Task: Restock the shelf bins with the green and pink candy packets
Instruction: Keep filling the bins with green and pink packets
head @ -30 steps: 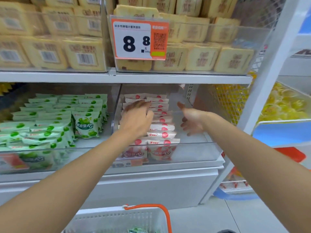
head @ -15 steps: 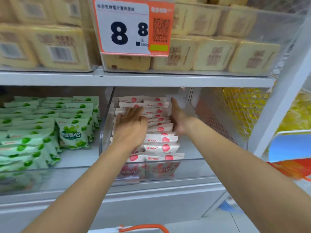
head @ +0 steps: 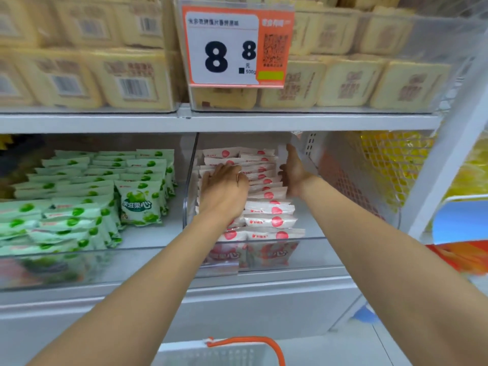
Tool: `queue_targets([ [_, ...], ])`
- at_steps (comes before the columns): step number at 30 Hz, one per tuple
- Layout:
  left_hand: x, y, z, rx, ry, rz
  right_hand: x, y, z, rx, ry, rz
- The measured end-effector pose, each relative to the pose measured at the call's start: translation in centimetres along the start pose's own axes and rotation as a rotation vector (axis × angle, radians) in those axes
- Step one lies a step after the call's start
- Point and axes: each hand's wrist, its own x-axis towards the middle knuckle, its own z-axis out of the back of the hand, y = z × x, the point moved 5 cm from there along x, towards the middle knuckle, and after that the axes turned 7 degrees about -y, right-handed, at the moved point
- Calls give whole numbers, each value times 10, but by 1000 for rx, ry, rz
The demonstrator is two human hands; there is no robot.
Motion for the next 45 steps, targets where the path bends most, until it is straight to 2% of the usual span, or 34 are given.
queue_targets([
  [2,0,-3,11,-137,-64,48,-15,6,9,-190,-150,123],
  [4,-8,-6,23,-255,-77,80,-45,8,14,-403,-178,293],
  [7,-36,-14,49,-268,-151,59,-90,3,13,-633,-158,660],
  [9,-66,-17,67,-294,-181,46,-129,-10,7,-808,-215,936],
  [11,-95,-16,73,-306,-164,45,-159,-27,-2,-854,-266,1187],
  [13,-132,-1,74,-296,-135,90,-187,-52,-14,-854,-233,1259],
  [16,-188,44,58,-280,-36,258,-205,-111,-33,-908,-66,1119],
  [22,-304,158,6,-188,392,426,-192,-282,-54,-1136,338,438],
  [26,-342,197,-20,0,693,414,-201,-384,-61,-1287,570,46],
  [29,-346,195,-36,44,831,329,-216,-433,-68,-1415,692,-50],
  [33,-357,192,-43,73,930,280,-224,-459,-80,-1453,658,17],
  [35,-362,195,-44,65,970,312,-219,-453,-86,-1349,600,36],
  [37,-367,198,-42,59,1017,330,-210,-437,-94,-1137,511,-46],
  [40,-374,205,-34,-43,1033,439,-195,-391,-104,-685,241,-232],
  [42,-373,204,-24,-164,942,476,-195,-362,-106,-312,122,-447],
  [45,-358,200,-11,-419,645,508,-209,-321,-107,32,199,-676],
])
